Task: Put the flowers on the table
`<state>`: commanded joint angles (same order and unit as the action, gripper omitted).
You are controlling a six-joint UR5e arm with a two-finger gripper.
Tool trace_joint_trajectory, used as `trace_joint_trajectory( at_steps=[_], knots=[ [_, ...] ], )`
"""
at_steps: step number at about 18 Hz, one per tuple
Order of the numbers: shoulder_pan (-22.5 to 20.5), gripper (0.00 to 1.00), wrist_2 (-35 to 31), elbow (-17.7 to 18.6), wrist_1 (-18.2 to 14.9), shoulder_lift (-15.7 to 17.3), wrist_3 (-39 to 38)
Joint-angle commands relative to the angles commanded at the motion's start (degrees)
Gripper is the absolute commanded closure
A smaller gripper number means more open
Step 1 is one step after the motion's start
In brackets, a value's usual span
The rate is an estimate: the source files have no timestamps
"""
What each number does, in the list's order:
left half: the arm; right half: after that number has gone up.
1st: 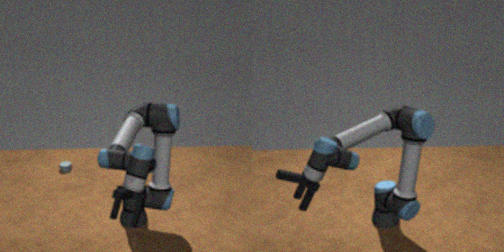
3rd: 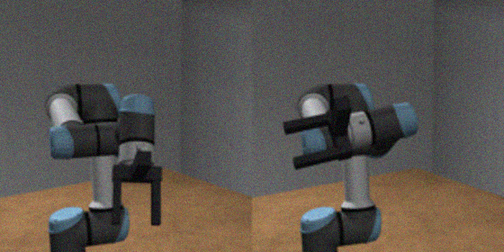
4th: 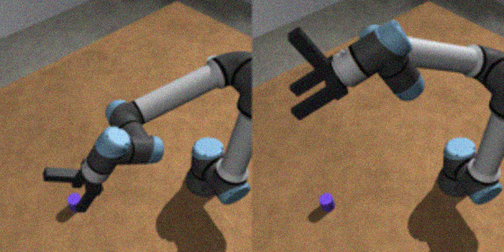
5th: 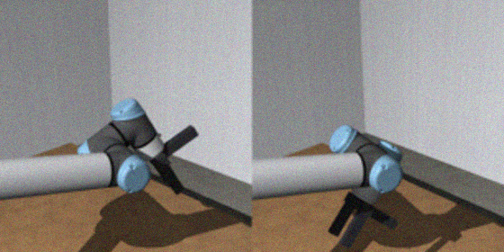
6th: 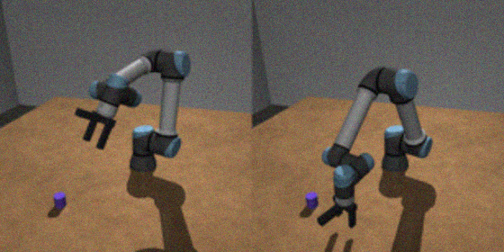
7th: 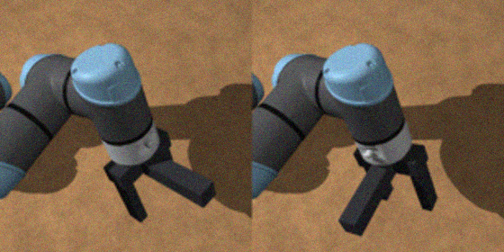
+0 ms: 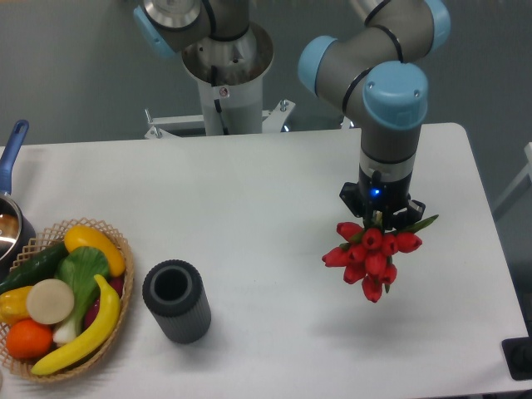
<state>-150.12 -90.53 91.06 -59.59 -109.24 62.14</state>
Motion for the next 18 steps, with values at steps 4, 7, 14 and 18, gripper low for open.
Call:
trace_joint_trajectory(
  at_steps=[4, 7, 14, 18],
  knots=[
    [0.09, 0.97, 0.17, -0.18, 0.09, -0.88, 0.09],
    [0.18, 0.96, 0.61, 0.52, 0.00, -1.32, -0.52],
    [1.40, 0.73, 0.62, 2.46, 1.14, -3.43, -0.70],
    [2.02, 0.33, 0.62, 2.37, 1.58, -4.49, -2.28]
  ],
)
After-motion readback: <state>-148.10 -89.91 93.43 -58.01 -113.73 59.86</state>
